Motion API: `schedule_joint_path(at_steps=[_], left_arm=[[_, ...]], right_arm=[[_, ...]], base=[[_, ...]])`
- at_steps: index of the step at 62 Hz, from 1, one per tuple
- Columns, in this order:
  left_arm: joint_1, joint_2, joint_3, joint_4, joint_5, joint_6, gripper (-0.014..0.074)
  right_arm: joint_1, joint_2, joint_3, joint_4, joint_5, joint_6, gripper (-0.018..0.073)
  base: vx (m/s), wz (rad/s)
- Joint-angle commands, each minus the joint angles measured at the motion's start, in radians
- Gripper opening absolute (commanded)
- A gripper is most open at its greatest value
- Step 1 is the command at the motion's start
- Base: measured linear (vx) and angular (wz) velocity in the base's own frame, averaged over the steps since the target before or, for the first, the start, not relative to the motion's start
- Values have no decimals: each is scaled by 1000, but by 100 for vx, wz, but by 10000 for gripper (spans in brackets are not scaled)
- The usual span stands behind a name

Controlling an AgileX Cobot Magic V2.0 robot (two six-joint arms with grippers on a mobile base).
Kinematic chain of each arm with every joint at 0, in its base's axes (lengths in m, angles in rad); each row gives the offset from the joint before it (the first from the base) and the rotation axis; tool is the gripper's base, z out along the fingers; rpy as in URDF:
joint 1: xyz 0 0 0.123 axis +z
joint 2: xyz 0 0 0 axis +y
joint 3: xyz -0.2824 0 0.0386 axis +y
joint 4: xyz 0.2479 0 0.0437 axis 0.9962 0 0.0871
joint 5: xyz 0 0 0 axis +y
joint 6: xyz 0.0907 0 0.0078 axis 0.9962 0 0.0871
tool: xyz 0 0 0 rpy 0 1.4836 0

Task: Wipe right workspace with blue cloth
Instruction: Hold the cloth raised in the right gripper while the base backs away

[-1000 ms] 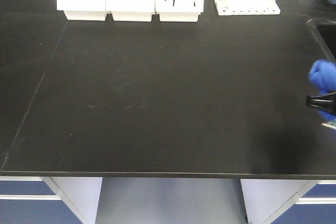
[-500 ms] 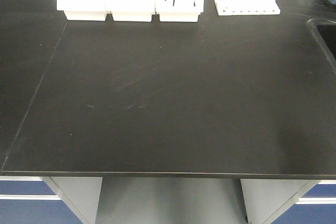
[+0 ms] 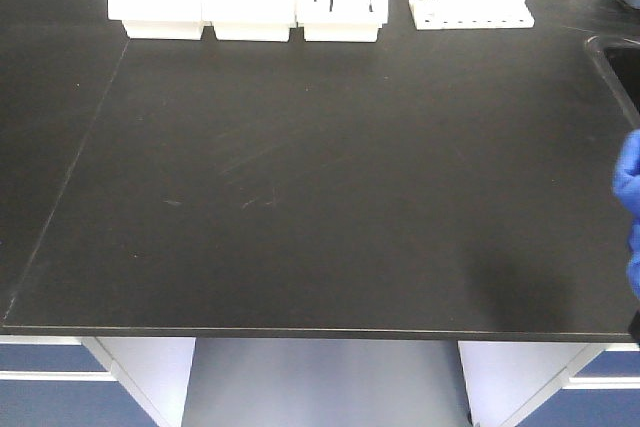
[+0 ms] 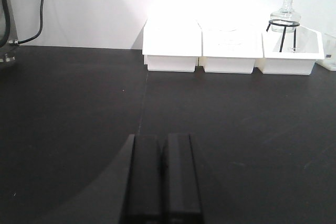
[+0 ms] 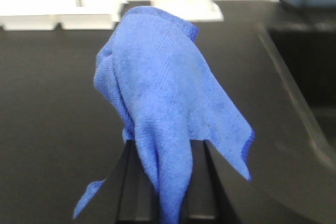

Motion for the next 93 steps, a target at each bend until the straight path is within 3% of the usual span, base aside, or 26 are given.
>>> schedule_joint_path(at_steps=[1,11,93], left_arm=[[4,-16,31,1,-80,-8,-6],[4,-16,31,1,-80,-8,-6],[4,-16,31,1,-80,-8,-6]], right_arm=[[2,7,-26,101,-108,-162,-1],[1,7,-26,116,-87,-251,0],[1,7,-26,115,-82,-251,0]], base=[[0,0],[0,0],[-4,1]])
